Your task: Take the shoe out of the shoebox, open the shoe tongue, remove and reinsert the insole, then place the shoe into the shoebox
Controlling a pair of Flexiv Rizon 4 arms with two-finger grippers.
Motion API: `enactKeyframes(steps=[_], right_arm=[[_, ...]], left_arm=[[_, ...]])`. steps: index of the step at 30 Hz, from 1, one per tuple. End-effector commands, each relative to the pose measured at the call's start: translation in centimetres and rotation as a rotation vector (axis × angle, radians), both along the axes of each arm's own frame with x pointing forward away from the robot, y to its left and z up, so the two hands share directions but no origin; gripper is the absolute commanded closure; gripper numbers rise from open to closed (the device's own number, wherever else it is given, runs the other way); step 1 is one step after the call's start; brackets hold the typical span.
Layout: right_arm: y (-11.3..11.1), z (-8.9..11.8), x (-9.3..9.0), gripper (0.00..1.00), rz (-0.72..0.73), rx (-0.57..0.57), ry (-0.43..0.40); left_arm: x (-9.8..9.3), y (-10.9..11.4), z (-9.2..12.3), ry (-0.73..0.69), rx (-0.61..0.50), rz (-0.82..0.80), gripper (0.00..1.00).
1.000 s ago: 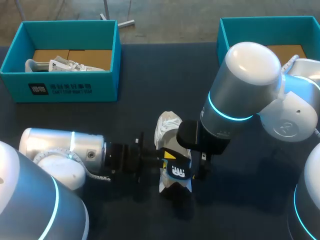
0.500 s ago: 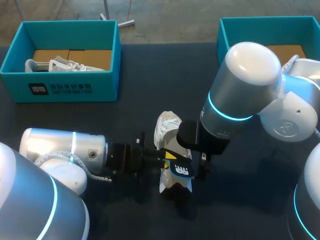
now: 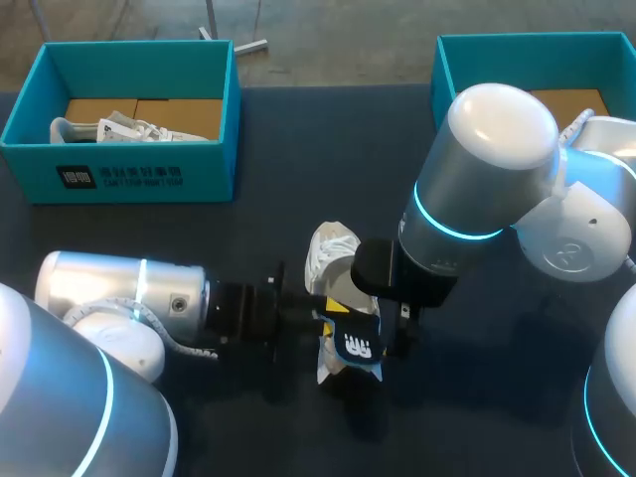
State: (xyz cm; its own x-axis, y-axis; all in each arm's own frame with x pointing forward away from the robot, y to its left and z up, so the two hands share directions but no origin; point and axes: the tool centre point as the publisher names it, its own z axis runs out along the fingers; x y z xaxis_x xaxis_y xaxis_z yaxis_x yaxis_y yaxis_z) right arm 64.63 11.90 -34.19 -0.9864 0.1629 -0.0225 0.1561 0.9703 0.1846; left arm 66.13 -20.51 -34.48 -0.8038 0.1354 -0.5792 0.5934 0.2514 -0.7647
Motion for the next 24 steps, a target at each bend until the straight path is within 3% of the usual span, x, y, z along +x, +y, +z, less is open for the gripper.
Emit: enactKeyframes(steps=[1,17,24], right_arm=[[0.1,-0.2,0.0,0.00,-0.001,-0.001,-0.002],[0.1,-0.2,0.0,0.00,-0.001,-0.001,-0.002],[0.1,-0.2,0.0,0.00,-0.001,-0.001,-0.002]], left_arm=[[-0.3,0.4,0.6,-0.001,0.004,-0.002,0.79],[-0.6,0.6,1.6,-0.002,0.007,-0.020,0.77],[-0.8,-0.1,2.2,-0.003,0.064,-0.034,0.78]])
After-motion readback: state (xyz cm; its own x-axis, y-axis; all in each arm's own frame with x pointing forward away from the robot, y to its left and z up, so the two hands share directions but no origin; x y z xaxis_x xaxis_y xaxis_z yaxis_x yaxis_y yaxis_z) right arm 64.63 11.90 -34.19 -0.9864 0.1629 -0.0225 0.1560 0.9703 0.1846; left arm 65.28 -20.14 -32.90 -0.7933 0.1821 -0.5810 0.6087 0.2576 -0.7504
